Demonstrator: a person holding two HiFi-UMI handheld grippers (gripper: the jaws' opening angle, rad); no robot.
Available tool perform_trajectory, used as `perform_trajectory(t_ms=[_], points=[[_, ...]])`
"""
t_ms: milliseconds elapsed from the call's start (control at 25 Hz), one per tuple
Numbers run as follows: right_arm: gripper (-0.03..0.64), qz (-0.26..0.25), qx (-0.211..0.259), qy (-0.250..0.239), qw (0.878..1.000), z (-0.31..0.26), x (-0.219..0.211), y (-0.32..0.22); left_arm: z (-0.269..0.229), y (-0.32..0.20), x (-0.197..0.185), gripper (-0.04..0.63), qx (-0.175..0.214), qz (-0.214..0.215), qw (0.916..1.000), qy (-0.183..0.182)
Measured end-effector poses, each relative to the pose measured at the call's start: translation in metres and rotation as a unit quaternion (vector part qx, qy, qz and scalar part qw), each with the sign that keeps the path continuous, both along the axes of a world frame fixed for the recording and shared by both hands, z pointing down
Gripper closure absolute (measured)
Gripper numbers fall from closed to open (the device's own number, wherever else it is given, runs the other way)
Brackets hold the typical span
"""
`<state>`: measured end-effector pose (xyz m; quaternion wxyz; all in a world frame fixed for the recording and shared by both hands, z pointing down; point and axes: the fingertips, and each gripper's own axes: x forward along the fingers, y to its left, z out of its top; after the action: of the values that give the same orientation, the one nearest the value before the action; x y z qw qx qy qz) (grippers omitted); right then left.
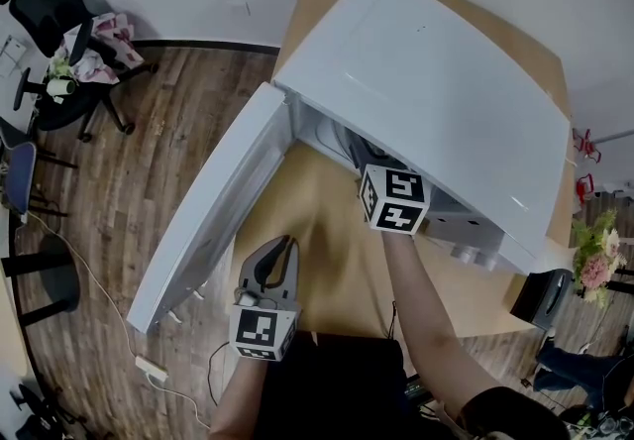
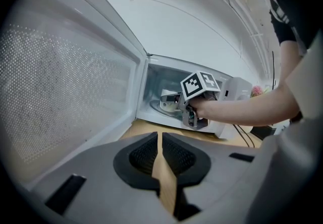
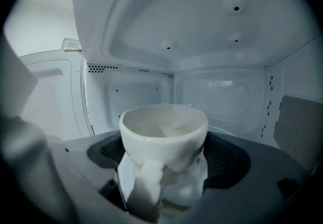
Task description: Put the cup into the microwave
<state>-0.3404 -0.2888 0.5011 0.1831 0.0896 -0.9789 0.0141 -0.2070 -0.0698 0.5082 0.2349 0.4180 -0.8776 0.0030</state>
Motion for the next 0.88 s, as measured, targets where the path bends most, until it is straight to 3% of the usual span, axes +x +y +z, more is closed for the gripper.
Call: perform_trajectory(t_ms=[880], points=[[0.189,0.008,0.032,-0.002,0.999,-0.0011,0.0091,0.0027,-0.0027,0.0089,0.0103,0.588,0.002,-0.007,1.0000,-0.001]])
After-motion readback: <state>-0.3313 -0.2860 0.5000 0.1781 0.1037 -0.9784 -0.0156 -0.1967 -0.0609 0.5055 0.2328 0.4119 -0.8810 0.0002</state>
